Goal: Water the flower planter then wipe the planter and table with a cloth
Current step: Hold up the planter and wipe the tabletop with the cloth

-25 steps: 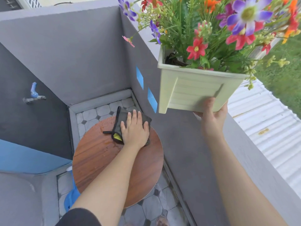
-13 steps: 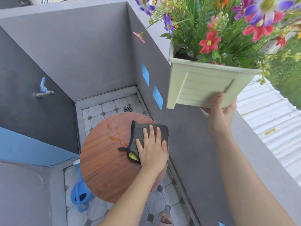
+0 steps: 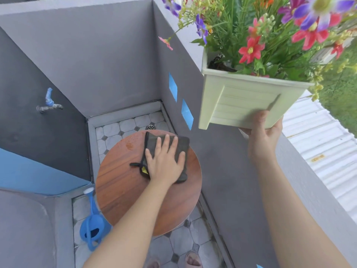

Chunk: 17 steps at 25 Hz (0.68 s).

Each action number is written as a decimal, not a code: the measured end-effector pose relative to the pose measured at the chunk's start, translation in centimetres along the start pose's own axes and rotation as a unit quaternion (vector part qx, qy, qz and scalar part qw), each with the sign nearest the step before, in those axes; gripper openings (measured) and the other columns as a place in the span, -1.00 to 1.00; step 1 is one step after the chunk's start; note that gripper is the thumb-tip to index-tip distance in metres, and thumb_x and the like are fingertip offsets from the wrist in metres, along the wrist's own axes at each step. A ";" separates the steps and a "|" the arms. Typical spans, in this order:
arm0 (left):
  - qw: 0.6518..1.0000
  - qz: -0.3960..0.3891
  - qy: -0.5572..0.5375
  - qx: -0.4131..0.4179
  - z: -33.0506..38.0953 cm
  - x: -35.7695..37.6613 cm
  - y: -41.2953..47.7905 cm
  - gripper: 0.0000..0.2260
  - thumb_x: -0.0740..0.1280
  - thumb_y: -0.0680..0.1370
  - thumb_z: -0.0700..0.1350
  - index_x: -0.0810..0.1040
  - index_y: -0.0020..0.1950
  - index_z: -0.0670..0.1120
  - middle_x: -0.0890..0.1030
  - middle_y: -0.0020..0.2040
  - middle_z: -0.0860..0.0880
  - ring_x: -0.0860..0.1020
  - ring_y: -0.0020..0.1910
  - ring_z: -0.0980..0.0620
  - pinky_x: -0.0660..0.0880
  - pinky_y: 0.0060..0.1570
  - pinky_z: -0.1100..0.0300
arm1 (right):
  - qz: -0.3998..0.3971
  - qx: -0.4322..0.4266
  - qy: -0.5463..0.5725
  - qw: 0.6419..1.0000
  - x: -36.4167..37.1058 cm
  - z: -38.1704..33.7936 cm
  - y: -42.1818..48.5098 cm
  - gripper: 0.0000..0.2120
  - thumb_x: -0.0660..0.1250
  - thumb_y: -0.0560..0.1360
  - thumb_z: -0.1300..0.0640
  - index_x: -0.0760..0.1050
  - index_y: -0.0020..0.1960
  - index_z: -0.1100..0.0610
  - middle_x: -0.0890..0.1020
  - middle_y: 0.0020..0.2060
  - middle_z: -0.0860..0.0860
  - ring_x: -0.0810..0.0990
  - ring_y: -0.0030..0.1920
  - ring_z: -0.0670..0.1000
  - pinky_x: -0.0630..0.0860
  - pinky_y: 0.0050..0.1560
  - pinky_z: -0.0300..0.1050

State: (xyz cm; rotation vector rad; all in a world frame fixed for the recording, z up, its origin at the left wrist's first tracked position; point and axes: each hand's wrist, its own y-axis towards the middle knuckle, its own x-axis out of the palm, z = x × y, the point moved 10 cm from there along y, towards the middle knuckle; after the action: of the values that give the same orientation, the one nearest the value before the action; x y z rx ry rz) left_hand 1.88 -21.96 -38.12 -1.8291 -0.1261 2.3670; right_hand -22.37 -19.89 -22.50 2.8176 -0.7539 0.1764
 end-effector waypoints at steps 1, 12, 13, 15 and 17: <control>1.000 0.006 -0.004 -0.021 -1.6 -0.6 1.3 -0.48 -0.04 0.58 0.23 0.02 0.53 0.16 0.01 0.56 0.10 -0.06 0.53 0.01 -0.09 0.40 -0.25 | 0.002 -0.001 -0.001 1.000 -0.1 0.0 0.1 -0.84 0.14 0.60 0.12 0.34 0.14 -0.09 0.53 0.06 -0.15 0.61 0.02 -0.21 0.59 -0.13 -0.20; 0.967 0.067 -0.046 -0.243 -15.1 -3.3 -4.1 -0.46 -0.06 0.61 0.16 0.02 0.55 -0.02 0.04 0.57 -0.07 -0.03 0.53 -0.12 0.04 0.37 -0.25 | 0.014 0.002 -0.012 1.000 -0.2 -0.4 0.0 -0.81 0.13 0.62 0.12 0.27 0.22 -0.01 0.50 0.09 -0.14 0.60 0.01 -0.29 0.60 -0.11 -0.19; 0.963 0.069 -0.051 -0.254 -15.1 -3.1 -5.7 -0.46 -0.05 0.61 0.14 0.02 0.55 -0.04 0.03 0.57 -0.08 -0.03 0.53 -0.13 0.05 0.37 -0.26 | 0.018 0.005 -0.012 1.000 -0.3 -0.3 0.0 -0.80 0.11 0.63 0.15 0.25 0.25 -0.01 0.49 0.10 -0.13 0.60 0.02 -0.29 0.60 -0.11 -0.18; 0.958 0.065 -0.058 -0.274 -14.6 -2.2 -9.1 -0.46 -0.03 0.61 0.13 0.03 0.55 -0.07 0.04 0.56 -0.10 -0.03 0.53 -0.14 0.09 0.36 -0.27 | 0.025 0.012 -0.009 1.000 -0.6 -0.1 0.0 -0.78 0.12 0.63 0.14 0.25 0.26 -0.01 0.50 0.11 -0.12 0.60 0.03 -0.28 0.61 -0.09 -0.14; 0.954 0.058 -0.062 -0.288 -13.7 -1.0 -12.3 -0.46 -0.02 0.61 0.14 0.08 0.54 -0.07 0.08 0.55 -0.14 0.01 0.51 -0.19 0.22 0.27 -0.32 | 0.027 0.017 -0.006 0.999 -0.6 0.1 0.0 -0.78 0.14 0.62 0.11 0.27 0.25 -0.02 0.50 0.13 -0.11 0.59 0.05 -0.27 0.61 -0.08 -0.12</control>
State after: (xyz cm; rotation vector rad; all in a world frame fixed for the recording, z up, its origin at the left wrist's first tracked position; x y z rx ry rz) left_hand 16.17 -10.29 -38.74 -1.9413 -0.8245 2.7288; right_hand -22.87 -19.66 -22.65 2.8342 -0.8365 0.1835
